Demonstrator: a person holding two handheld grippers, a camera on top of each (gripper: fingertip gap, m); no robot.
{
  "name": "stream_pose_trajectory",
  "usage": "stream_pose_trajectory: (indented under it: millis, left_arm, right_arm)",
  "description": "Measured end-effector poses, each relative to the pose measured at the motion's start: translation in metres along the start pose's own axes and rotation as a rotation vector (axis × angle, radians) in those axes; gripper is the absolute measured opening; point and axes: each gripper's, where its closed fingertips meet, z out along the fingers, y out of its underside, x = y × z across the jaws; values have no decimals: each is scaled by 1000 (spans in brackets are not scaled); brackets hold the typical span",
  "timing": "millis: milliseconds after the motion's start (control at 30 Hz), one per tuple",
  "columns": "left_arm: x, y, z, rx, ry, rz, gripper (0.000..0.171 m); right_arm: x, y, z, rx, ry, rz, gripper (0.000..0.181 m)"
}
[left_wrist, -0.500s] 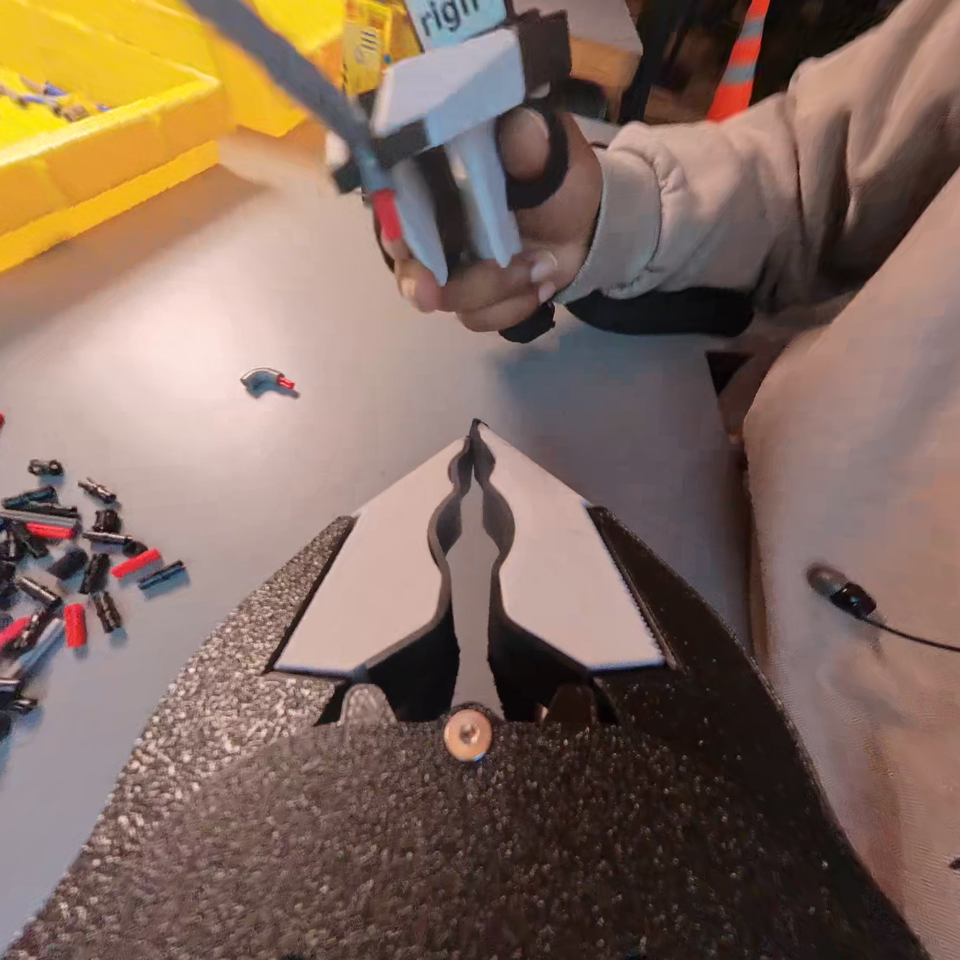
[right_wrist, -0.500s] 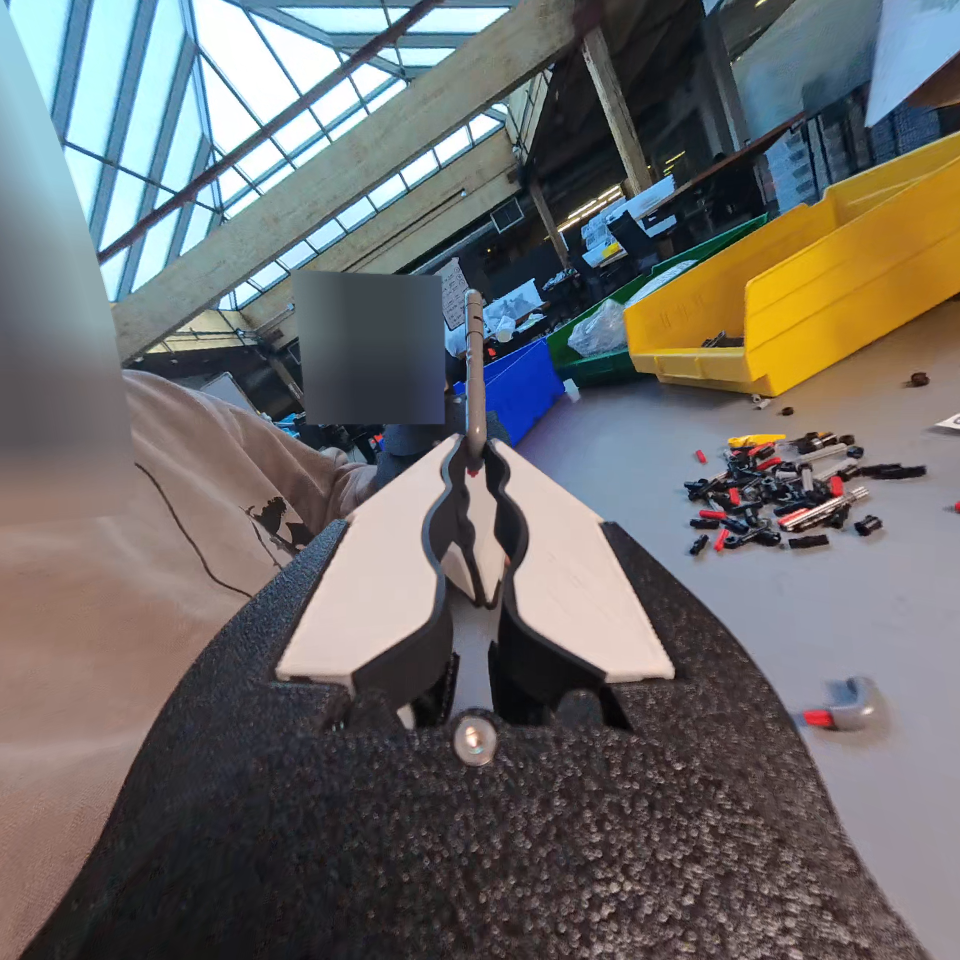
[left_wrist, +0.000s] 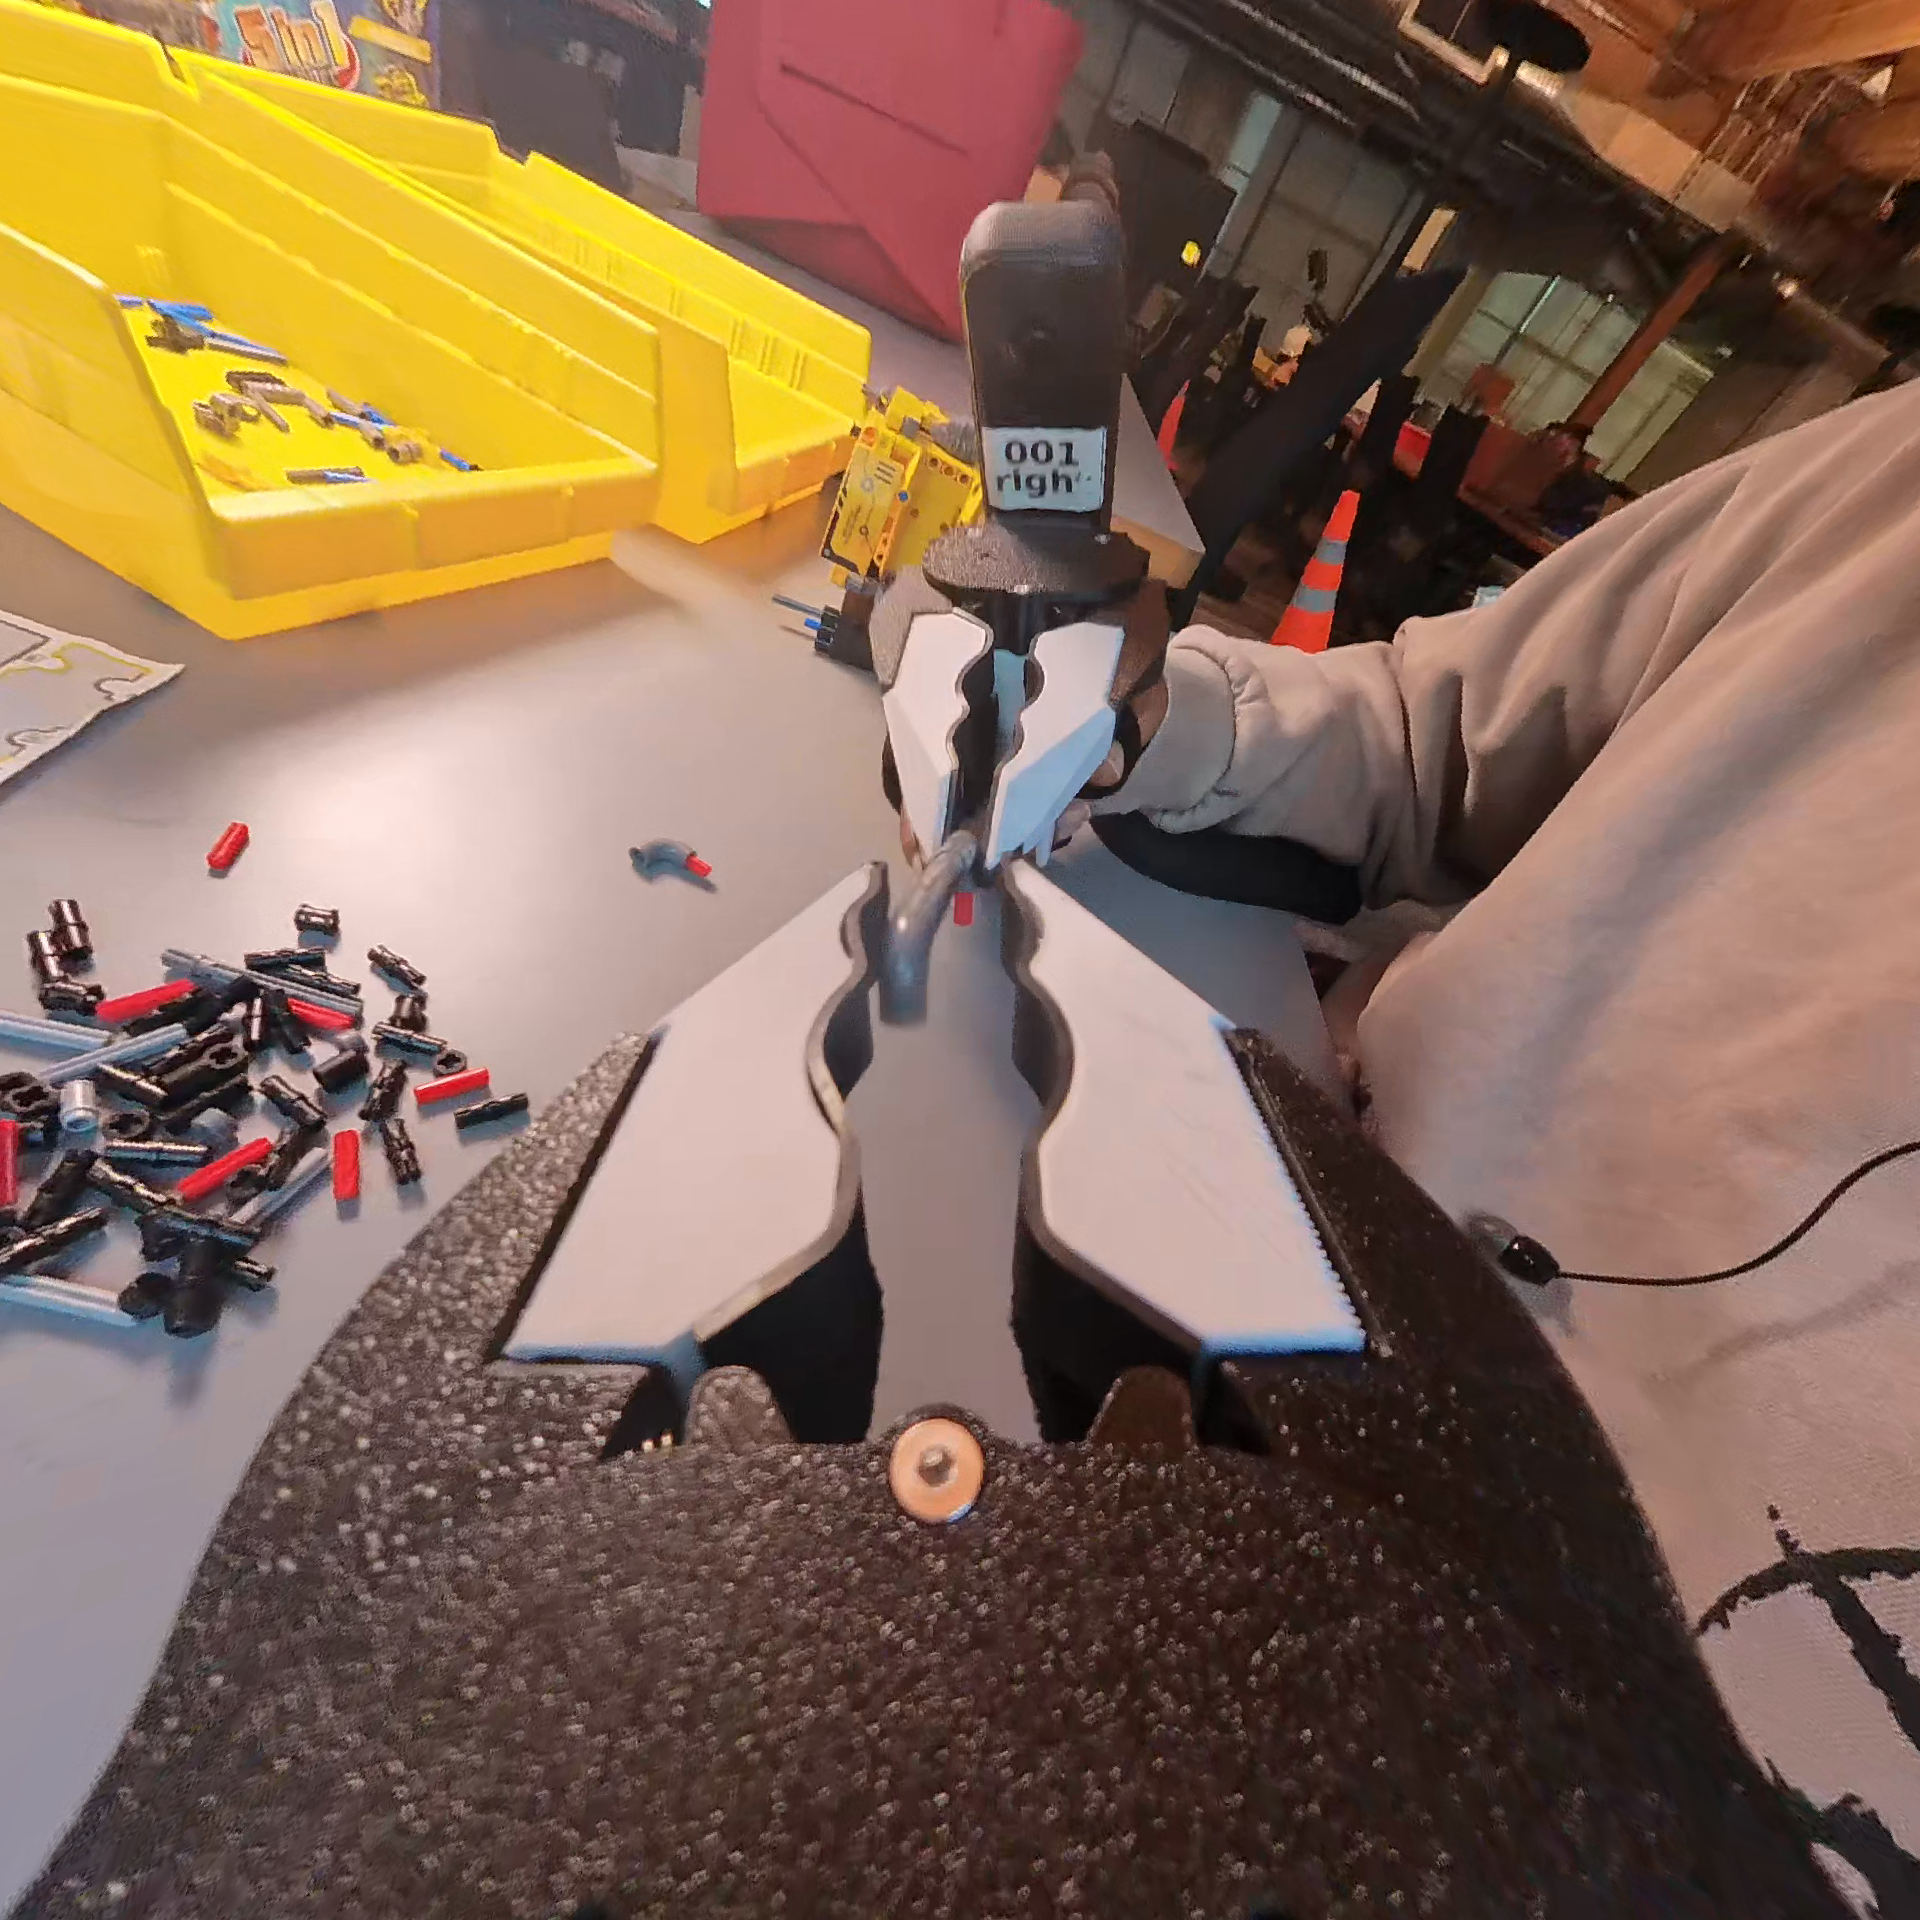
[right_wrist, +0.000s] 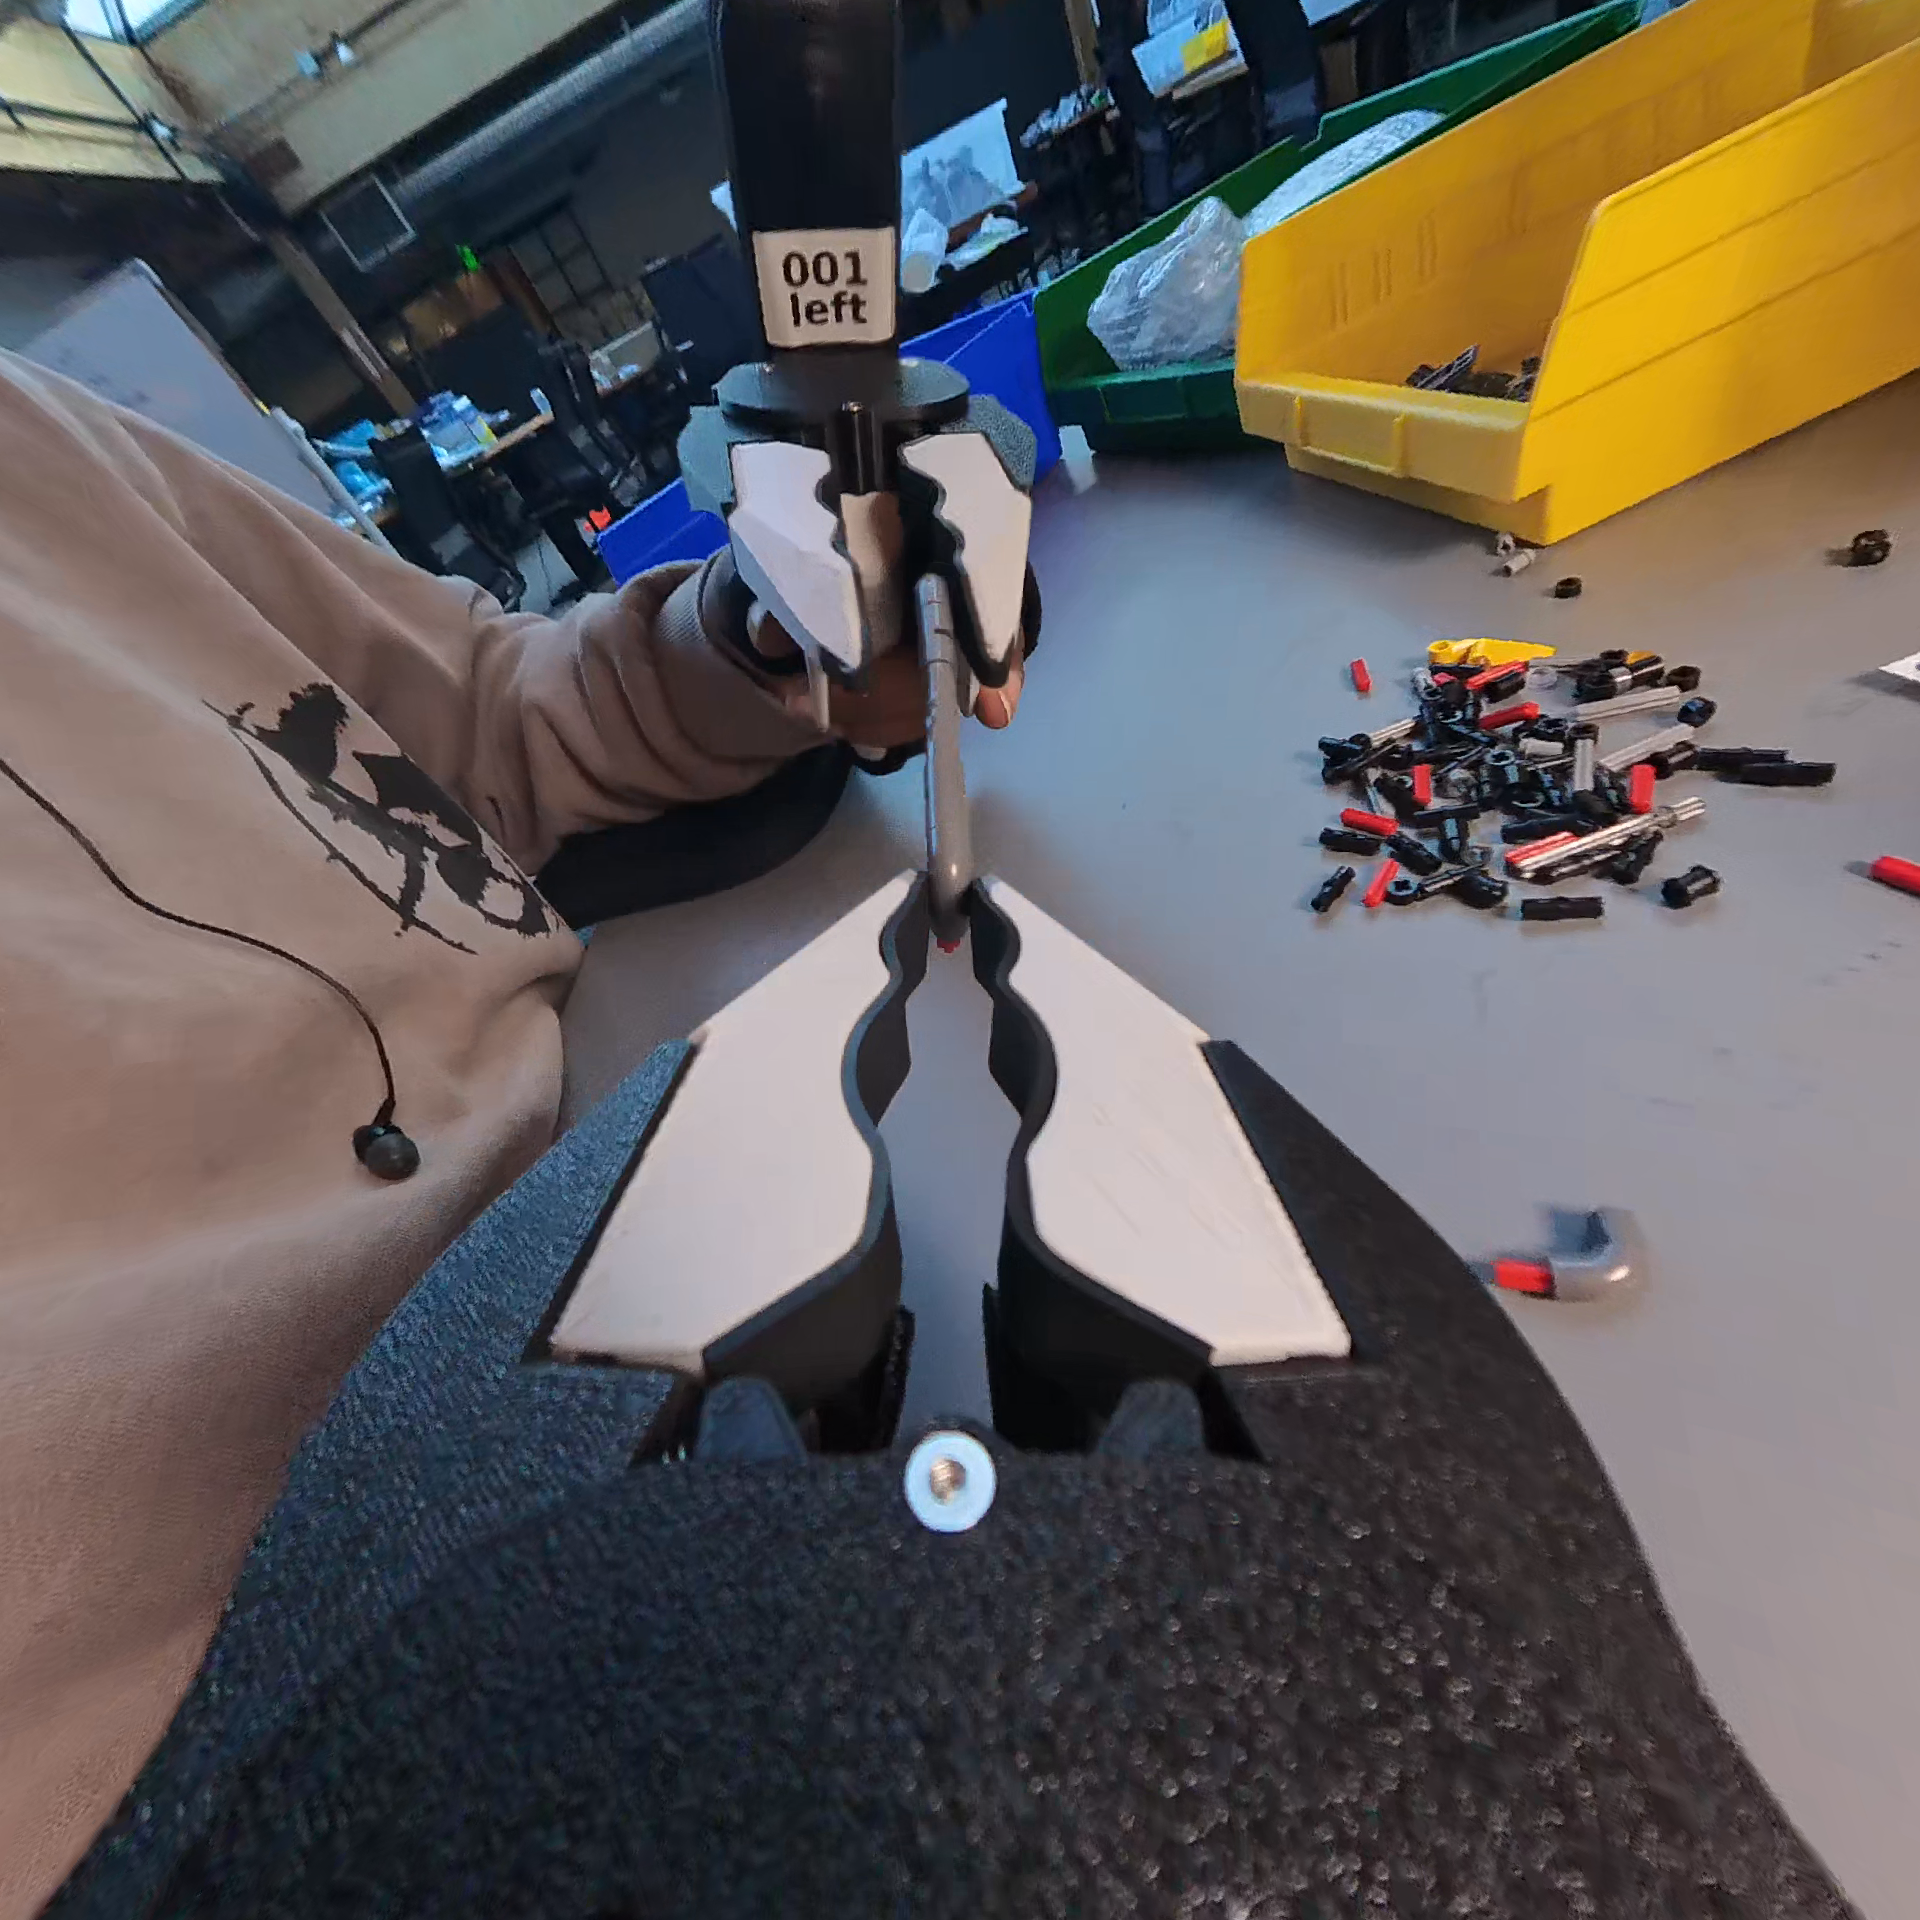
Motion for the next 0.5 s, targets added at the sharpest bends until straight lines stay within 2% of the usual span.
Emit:
stream_pose_trajectory:
  millis: [67,133,233,300,333,400,433,500]
  left_arm:
    - [6,7,3,-41,28,17,8]
    - [11,6,3,-44,35,44,7]
    - [17,-5,-3,1,79,19,7]
    - [18,-8,-4,-3,72,40,7]
    - [15,-15,-11,37,64,26,7]
    - [-11,-51,-64,246,-21,-37,7]
    - [-17,-54,-79,251,-65,-4,6]
    - [-12,-29,-53,82,-65,58,7]
  right_arm:
    - [-5,2,5,-20,-10,-25,5]
    - [-7,7,8,-47,-8,-63,5]
    - [-18,-13,1,59,-66,-37,5]
    - [-19,-18,-1,65,-65,-65,5]
    - [-20,-19,-4,74,-70,-60,4]
    - [0,-27,-32,135,-4,-27,4]
    - [7,-38,-48,201,15,1,4]
    - [1,-38,-35,157,17,-63,5]
